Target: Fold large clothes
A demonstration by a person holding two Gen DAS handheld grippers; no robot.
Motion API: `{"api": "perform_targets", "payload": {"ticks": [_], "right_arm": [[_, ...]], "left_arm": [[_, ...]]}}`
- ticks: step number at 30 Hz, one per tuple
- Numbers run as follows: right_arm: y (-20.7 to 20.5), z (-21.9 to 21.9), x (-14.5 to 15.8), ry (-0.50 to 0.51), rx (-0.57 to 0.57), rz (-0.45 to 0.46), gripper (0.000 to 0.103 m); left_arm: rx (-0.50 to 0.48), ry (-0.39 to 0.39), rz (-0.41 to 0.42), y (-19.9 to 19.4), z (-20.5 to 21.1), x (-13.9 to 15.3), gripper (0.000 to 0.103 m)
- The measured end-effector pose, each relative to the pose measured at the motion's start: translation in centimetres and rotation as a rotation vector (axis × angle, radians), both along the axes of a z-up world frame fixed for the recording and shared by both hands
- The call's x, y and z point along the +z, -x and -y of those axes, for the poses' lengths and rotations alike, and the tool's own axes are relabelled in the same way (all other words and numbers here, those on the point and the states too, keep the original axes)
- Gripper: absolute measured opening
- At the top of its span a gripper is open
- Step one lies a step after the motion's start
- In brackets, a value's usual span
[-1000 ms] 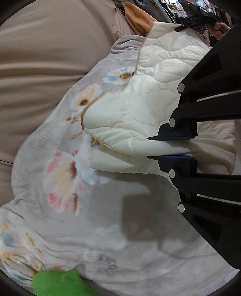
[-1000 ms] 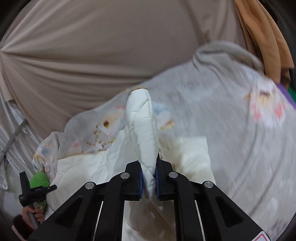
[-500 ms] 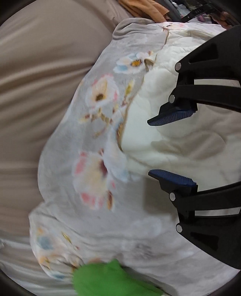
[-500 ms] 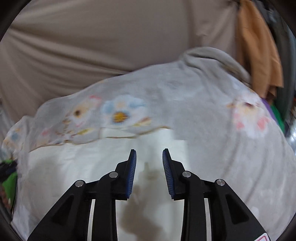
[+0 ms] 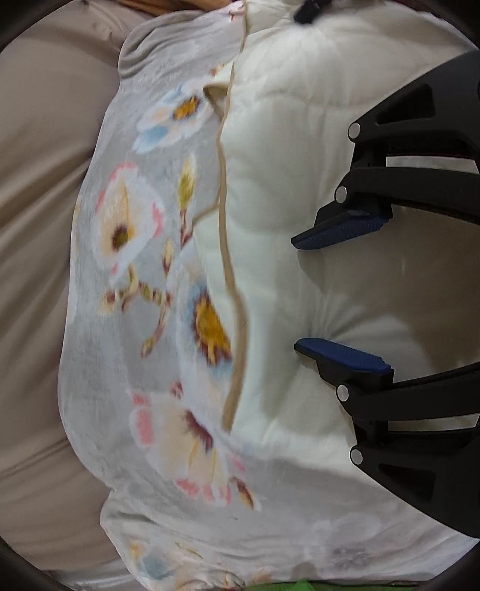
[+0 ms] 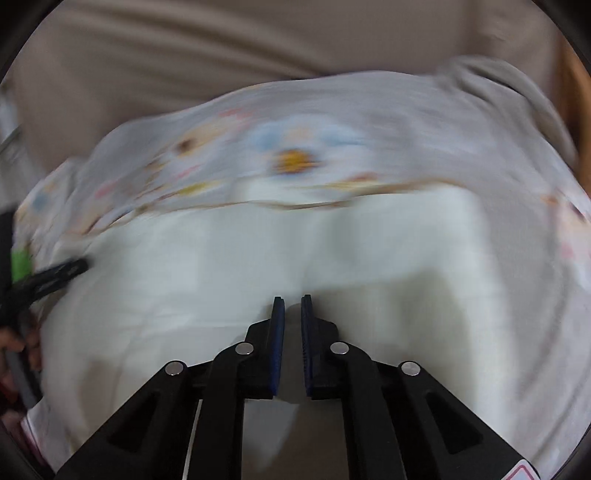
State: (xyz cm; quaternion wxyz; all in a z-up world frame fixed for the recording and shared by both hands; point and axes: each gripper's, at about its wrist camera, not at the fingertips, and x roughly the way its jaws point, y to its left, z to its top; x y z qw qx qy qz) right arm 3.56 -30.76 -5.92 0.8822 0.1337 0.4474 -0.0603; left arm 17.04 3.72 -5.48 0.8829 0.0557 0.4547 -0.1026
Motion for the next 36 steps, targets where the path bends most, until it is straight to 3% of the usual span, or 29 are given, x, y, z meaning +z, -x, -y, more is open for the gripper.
{"api": "perform_targets", "payload": {"ticks": [2, 4, 6, 8, 10, 12, 14, 16, 17, 18, 19, 21, 23, 24, 27, 29, 32, 36], "right_arm": [[1.2, 4.4, -0.2, -0.032, -0.128, -0.023, 0.0], [1.9, 6.4, 0.7, -0.078, -0.193, -0.005, 0.004], [2.2, 6.9, 2.3, -0.064, -0.22, 0.04, 0.029], [1.4, 6.8, 3.0, -0.051, -0.202, 0.063, 0.038], [0.8, 6.6, 2.8, -0.047, -0.181, 0.051, 0.042], [-0.3, 7.0, 1.8, -0.054, -0.183, 0.016, 0.052], [-0.8, 7.3, 0.6, -0.106, -0.189, -0.025, 0.052], [-1.3, 7.5, -0.2, -0.155, -0.191, -0.04, 0.042], [-1.3, 7.3, 0.0, -0.162, -0.18, -0.032, 0.021], [-1.5, 7.0, 0.5, -0.17, -0.161, -0.01, 0.013], [-1.4, 6.8, 1.3, -0.165, -0.151, 0.028, 0.011], [-1.1, 6.3, 4.0, -0.15, -0.137, 0.141, 0.01], [-1.0, 6.2, 5.2, -0.127, -0.136, 0.202, 0.01], [-1.4, 6.4, 4.5, -0.112, -0.138, 0.185, 0.01], [-3.3, 7.4, -1.9, -0.11, -0.14, -0.029, 0.013], [-3.4, 7.3, -2.9, -0.102, -0.141, -0.032, 0.013], [-2.9, 7.1, -0.6, -0.044, -0.203, -0.007, 0.017], [0.8, 6.0, 5.3, 0.072, -0.311, 0.179, 0.027]], "left_arm": [[0.054, -0.02, 0.003, -0.9, -1.5, 0.1, 0.049], [0.089, 0.015, 0.013, -1.4, -2.9, 1.3, 0.048], [0.125, 0.043, 0.033, -1.8, -3.7, 2.5, 0.048], [0.196, 0.126, 0.027, -2.0, -5.2, 3.4, 0.061], [0.285, 0.239, -0.008, -2.5, -7.1, 3.5, 0.064], [0.343, 0.3, -0.075, -3.3, -8.1, 2.5, 0.066], [0.368, 0.315, -0.138, -3.9, -8.4, 1.1, 0.07], [0.376, 0.343, -0.173, -4.3, -8.2, 0.2, 0.065], [0.374, 0.348, -0.158, -4.3, -8.0, 0.2, 0.058], [0.359, 0.347, -0.134, -4.3, -7.7, 0.5, 0.04], [0.339, 0.354, -0.122, -4.5, -7.5, 0.8, 0.019], [0.328, 0.368, -0.094, -4.8, -7.3, 1.5, 0.014], [0.305, 0.309, -0.057, -5.3, -6.5, 1.9, 0.012], [0.3, 0.279, -0.059, -5.6, -6.2, 1.5, 0.012], [0.28, 0.186, -0.106, -6.5, -5.4, -1.6, 0.013], [0.279, 0.152, -0.093, -6.5, -4.9, -2.3, 0.015], [0.265, 0.083, -0.066, -6.5, -4.4, -1.3, 0.017], [0.276, 0.109, 0.082, -3.0, -5.0, 4.6, 0.02]]}}
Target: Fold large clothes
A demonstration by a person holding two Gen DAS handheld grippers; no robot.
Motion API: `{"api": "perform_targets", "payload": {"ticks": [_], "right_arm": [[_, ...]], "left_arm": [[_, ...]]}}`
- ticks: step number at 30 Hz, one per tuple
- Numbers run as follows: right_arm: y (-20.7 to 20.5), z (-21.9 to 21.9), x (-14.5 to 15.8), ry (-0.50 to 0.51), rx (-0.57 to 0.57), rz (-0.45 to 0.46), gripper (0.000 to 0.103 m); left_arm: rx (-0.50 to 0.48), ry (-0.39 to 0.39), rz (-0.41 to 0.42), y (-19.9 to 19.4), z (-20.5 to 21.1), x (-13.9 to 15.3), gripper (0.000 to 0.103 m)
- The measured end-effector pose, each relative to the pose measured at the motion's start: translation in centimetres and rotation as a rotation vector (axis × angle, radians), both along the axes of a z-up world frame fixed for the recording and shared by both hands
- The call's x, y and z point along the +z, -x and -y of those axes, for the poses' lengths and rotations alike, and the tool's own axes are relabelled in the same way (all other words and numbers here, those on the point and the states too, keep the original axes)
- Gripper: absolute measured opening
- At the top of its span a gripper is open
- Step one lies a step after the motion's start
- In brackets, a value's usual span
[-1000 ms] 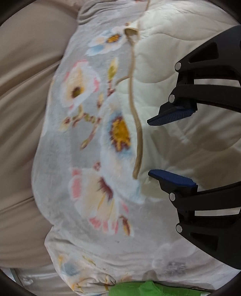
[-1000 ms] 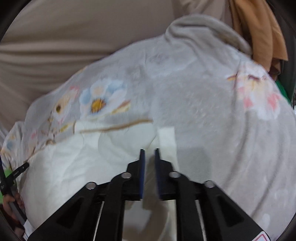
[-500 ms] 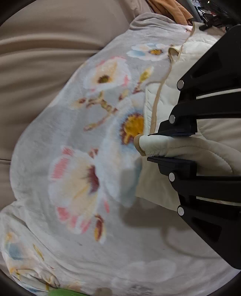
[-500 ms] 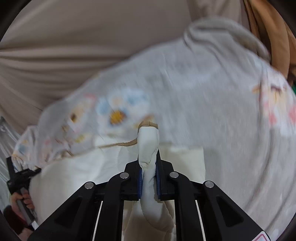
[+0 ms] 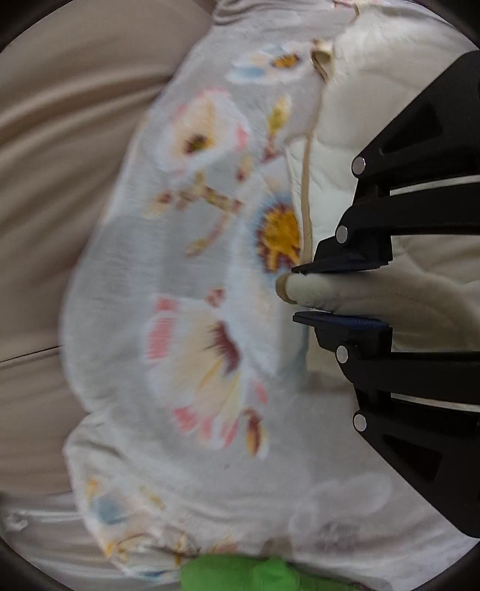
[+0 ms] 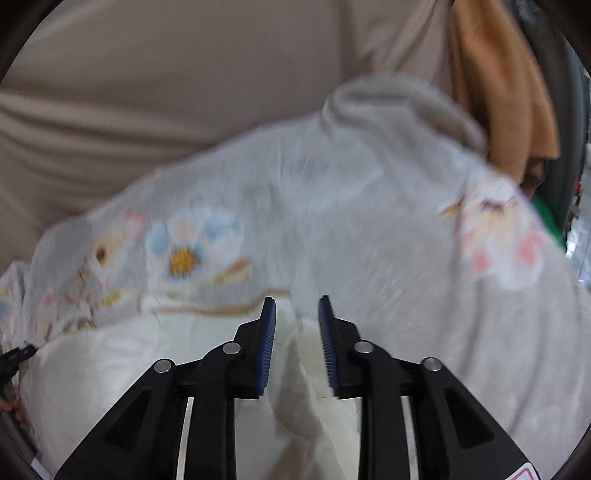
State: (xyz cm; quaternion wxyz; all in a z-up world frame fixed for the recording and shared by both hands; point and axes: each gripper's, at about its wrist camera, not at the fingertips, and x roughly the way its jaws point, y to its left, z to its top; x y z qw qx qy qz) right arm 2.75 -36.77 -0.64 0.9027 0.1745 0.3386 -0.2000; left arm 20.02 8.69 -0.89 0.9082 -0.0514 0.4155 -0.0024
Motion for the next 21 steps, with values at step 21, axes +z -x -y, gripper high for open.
{"api": "perform_targets", "payload": {"ticks": [21], "right_arm": [[9.2, -7.9, -6.1, -0.107, 0.298, -0.236, 0.0]], "left_arm": [[-0.192, -0.099, -0.116, 13.4, 0.0, -3.8, 0.027]]}}
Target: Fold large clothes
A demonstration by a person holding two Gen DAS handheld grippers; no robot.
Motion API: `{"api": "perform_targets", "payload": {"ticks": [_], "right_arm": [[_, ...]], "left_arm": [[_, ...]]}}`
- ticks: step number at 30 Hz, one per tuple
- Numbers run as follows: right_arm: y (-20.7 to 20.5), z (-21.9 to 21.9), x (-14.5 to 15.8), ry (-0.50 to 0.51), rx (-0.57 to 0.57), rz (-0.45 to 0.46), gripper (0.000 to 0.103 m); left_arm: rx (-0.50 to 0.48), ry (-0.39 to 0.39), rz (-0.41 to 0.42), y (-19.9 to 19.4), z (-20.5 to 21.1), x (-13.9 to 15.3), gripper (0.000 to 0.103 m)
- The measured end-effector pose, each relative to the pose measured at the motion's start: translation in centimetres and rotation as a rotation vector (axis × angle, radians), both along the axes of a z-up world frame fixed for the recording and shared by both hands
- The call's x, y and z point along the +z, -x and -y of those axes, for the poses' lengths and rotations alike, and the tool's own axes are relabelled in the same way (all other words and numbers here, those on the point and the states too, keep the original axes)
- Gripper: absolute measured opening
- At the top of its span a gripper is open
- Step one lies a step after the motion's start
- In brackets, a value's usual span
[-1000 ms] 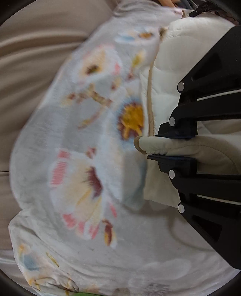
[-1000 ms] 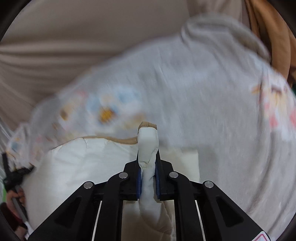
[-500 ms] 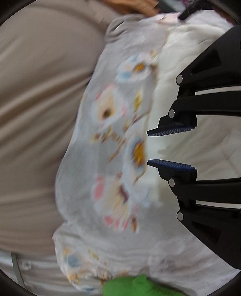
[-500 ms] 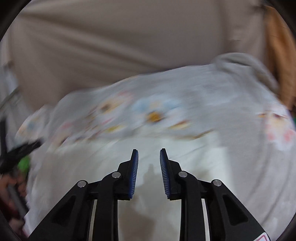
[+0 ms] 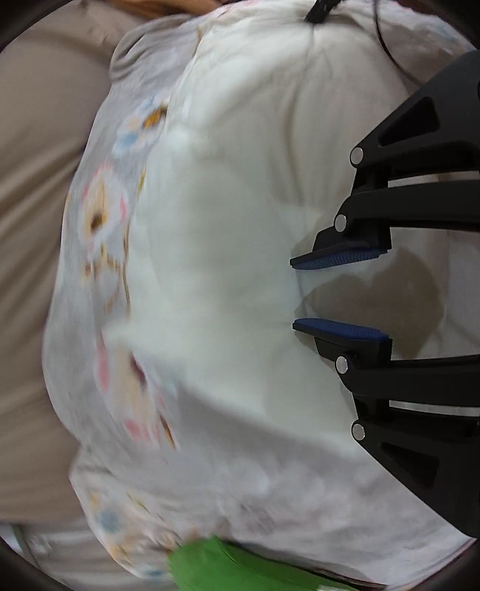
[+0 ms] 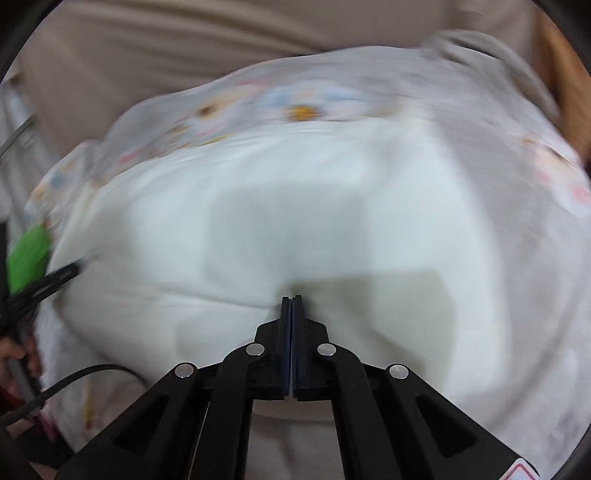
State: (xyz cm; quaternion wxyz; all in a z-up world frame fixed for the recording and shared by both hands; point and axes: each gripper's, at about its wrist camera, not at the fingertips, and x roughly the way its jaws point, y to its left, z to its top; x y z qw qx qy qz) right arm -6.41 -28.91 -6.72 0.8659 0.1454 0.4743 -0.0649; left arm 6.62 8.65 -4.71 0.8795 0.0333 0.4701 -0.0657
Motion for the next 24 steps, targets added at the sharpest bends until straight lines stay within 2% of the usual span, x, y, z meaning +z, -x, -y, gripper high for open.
{"api": "perform_targets", "payload": {"ticks": [2, 4, 5, 8, 9, 10, 12, 13, 14, 16, 18, 20, 21, 22, 24], "right_arm": [[1.8, 4.1, -0.9, -0.007, -0.135, -0.036, 0.0], [2.5, 5.6, -0.3, -0.013, -0.186, -0.041, 0.0], [2.4, 5.1, 0.9, 0.044, -0.198, -0.03, 0.0], [1.8, 2.7, 3.6, 0.056, -0.143, 0.043, 0.0], [1.2, 1.9, 3.7, 0.065, -0.113, 0.045, 0.0], [0.7, 1.4, 3.2, 0.079, -0.094, 0.033, 0.0], [-0.2, 1.0, 0.3, 0.115, -0.083, -0.048, 0.0], [-0.2, 1.3, -1.3, 0.099, -0.089, -0.073, 0.0], [0.2, 1.8, -1.9, 0.064, -0.107, -0.077, 0.0], [0.2, 1.6, -0.5, 0.042, -0.147, -0.081, 0.0], [-0.4, 0.0, 2.0, 0.033, -0.109, -0.024, 0.0], [-1.5, -3.1, 3.9, 0.037, -0.014, 0.02, 0.0], [-2.4, -5.2, 4.6, 0.04, 0.047, 0.032, 0.0], [-3.2, -6.6, 4.9, 0.045, 0.084, 0.031, 0.0], [-5.0, -9.9, 4.6, 0.035, 0.159, 0.016, 0.0]], "left_arm": [[0.045, 0.011, -0.025, -0.3, -2.4, -0.6, 0.027], [0.06, 0.018, -0.037, -0.8, -3.1, -0.3, 0.026], [0.069, 0.018, -0.036, -0.7, -3.2, 0.1, 0.026], [0.12, 0.088, 0.0, -0.9, -3.2, 2.0, 0.028], [0.132, 0.086, -0.009, -1.3, -3.1, 1.8, 0.028], [0.135, 0.067, -0.033, -1.8, -3.0, 1.0, 0.028], [0.124, 0.049, -0.06, -2.4, -2.9, -0.5, 0.03], [0.118, 0.042, -0.059, -2.5, -2.9, -1.0, 0.03], [0.107, 0.031, -0.059, -2.5, -2.7, -1.4, 0.03], [0.113, 0.023, -0.06, -2.4, -2.7, -1.0, 0.029], [0.152, 0.088, -0.065, -2.3, -3.6, 0.2, 0.029], [0.2, 0.173, -0.058, -1.9, -5.1, 1.3, 0.03], [0.216, 0.192, -0.058, -1.8, -5.5, 1.6, 0.03], [0.229, 0.203, -0.062, -1.8, -6.1, 1.7, 0.033], [0.274, 0.19, -0.075, -1.8, -7.1, 1.5, 0.047]]}}
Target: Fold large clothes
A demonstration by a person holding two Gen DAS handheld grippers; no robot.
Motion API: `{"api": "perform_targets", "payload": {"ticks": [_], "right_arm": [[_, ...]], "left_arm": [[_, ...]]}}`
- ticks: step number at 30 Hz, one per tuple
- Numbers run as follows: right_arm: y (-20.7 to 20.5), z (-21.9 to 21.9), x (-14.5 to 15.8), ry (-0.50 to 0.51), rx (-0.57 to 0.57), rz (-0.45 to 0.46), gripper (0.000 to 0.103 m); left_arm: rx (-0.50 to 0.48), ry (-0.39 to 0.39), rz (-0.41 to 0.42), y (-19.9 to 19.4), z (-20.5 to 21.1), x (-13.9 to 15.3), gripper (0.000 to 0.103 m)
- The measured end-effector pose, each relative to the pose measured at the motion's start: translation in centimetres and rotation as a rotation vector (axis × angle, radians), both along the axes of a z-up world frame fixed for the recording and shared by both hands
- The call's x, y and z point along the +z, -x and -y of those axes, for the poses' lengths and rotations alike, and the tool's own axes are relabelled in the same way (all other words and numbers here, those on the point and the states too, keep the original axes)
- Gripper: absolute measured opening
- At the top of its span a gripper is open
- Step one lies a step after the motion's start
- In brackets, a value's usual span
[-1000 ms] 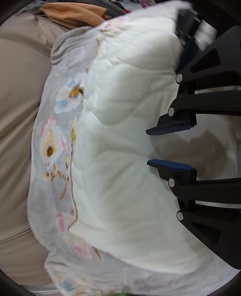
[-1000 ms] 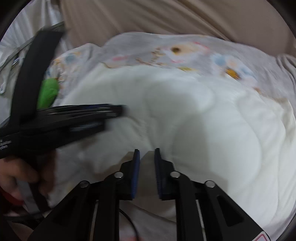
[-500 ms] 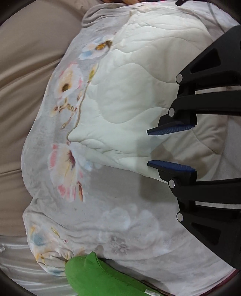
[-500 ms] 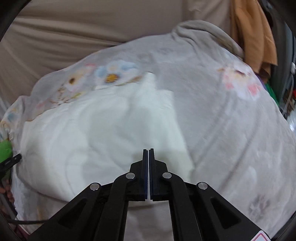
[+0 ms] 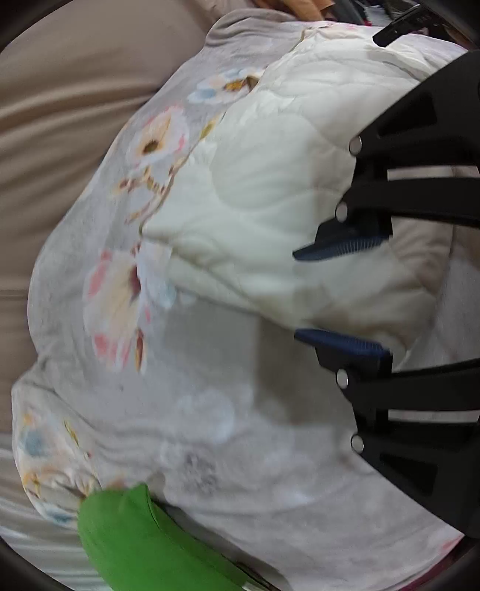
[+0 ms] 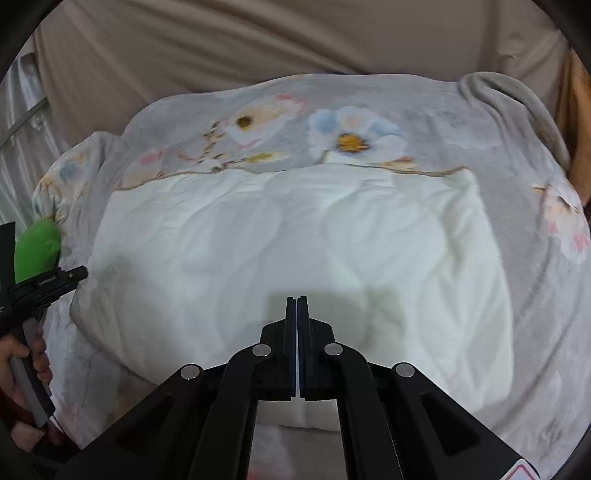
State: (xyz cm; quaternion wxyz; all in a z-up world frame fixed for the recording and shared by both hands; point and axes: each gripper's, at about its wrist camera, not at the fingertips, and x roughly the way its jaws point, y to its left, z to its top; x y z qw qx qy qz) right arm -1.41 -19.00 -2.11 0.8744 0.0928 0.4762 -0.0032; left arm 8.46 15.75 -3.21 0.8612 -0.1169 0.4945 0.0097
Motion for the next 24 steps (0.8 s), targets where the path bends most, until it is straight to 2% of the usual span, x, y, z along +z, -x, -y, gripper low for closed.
{"api": "perform_targets", "payload": {"ticks": [1, 3, 6, 10, 15, 17, 18, 19, 21, 22, 23, 24], "right_arm": [[-0.6, -1.1, -0.2, -0.002, 0.022, -0.009, 0.0], [-1.9, -3.4, -0.9, 0.006, 0.057, -0.037, 0.0], [-3.2, -5.5, -2.6, 0.027, 0.094, -0.096, 0.0], [-4.4, -6.3, -5.3, 0.047, 0.098, -0.164, 0.0], [-4.7, -6.4, -6.6, 0.065, 0.121, -0.173, 0.001], [-4.9, -6.5, -6.8, 0.062, 0.122, -0.169, 0.001], [-4.9, -6.4, -6.8, 0.055, 0.122, -0.167, 0.001], [-5.0, -6.3, -6.7, 0.043, 0.121, -0.168, 0.0], [-5.1, -5.7, -6.2, 0.003, 0.106, -0.165, 0.0], [-4.9, -5.3, -5.7, -0.023, 0.092, -0.16, 0.0], [-4.5, -4.9, -5.1, -0.052, 0.079, -0.151, 0.001], [-4.0, -4.7, -4.5, -0.073, 0.074, -0.138, 0.001]], "left_arm": [[0.013, -0.008, -0.007, 0.0, -0.3, -0.2, 0.053], [0.035, -0.007, -0.041, 0.1, -1.2, -1.1, 0.056], [0.06, 0.065, -0.083, 0.4, -2.4, -2.2, 0.065], [0.063, 0.127, -0.128, 0.0, -2.7, -3.8, 0.087], [0.075, 0.237, -0.181, -0.9, -2.3, -5.8, 0.095], [0.081, 0.236, -0.18, -1.2, -2.0, -5.9, 0.097], [0.073, 0.24, -0.178, -1.5, -1.6, -5.8, 0.095], [0.067, 0.258, -0.175, -1.6, -1.4, -5.7, 0.088], [0.06, 0.29, -0.174, -1.7, -1.3, -5.3, 0.067], [0.047, 0.322, -0.172, -1.8, -1.2, -4.9, 0.052], [0.043, 0.34, -0.167, -1.7, -1.3, -4.5, 0.04], [0.037, 0.363, -0.152, -1.6, -1.5, -3.8, 0.036]]}}
